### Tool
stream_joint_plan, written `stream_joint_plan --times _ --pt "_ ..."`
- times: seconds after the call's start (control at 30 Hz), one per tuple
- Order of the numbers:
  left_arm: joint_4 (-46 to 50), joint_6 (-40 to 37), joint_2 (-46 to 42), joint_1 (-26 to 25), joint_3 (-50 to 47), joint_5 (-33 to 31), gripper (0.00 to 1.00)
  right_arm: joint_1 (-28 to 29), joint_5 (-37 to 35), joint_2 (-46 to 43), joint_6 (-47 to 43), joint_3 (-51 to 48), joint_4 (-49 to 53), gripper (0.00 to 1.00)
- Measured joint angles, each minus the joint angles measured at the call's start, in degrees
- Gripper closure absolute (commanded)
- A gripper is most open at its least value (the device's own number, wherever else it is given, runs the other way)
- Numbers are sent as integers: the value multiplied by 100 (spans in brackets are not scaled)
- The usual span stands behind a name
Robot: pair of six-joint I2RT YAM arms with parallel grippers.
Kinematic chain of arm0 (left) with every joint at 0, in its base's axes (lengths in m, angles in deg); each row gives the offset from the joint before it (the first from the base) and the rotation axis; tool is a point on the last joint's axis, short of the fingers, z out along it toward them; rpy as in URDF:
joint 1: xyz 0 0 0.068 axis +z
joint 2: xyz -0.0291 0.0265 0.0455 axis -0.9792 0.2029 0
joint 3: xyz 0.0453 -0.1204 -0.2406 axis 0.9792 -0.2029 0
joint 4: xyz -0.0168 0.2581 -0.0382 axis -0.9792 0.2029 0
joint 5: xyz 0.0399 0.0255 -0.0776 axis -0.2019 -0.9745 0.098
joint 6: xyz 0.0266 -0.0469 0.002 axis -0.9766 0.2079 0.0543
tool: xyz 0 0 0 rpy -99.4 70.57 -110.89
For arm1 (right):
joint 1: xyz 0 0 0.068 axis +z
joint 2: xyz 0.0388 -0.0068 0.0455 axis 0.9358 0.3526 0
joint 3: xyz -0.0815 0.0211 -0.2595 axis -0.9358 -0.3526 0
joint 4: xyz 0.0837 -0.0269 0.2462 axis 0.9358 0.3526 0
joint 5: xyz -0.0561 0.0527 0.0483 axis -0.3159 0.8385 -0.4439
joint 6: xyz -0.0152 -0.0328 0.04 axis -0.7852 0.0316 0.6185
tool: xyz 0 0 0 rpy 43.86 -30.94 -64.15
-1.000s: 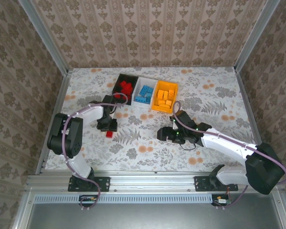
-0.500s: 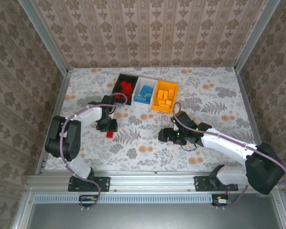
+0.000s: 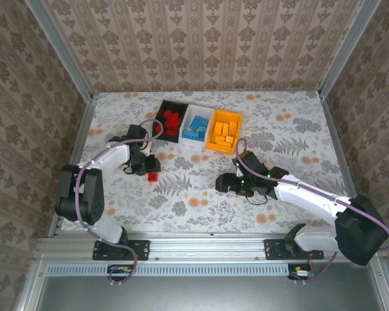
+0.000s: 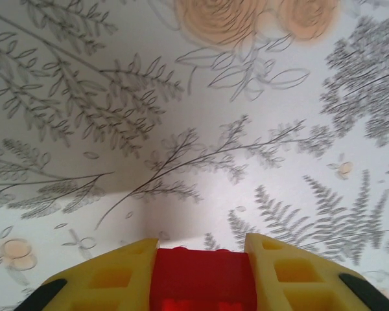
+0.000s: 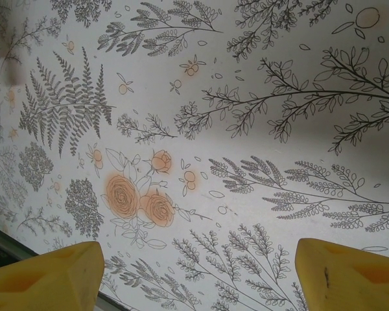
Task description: Sort the legos into containers by color
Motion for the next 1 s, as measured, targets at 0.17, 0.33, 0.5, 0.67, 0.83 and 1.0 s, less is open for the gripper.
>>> stream_joint_plan --times 0.17,0.33,0.5,0.67,0.83,1.0 --pt "-157 264 15 118 260 546 69 -2 -57 -111 0 -181 -2 21" --pt "-173 326 413 125 1469 721 69 -39 -94 -133 -4 -205 0 21" --pt "-208 308 1305 125 3003 702 69 -107 -105 -192 -7 -205 15 21" --pt "-116 232 2422 125 4470 538 68 -232 -146 -385 -81 -197 140 21" --pt "144 39 3362 125 5591 319 48 -490 -264 -601 -236 -4 439 21" --pt "422 -72 3696 129 5980 208 39 -916 -297 -686 -492 289 656 21"
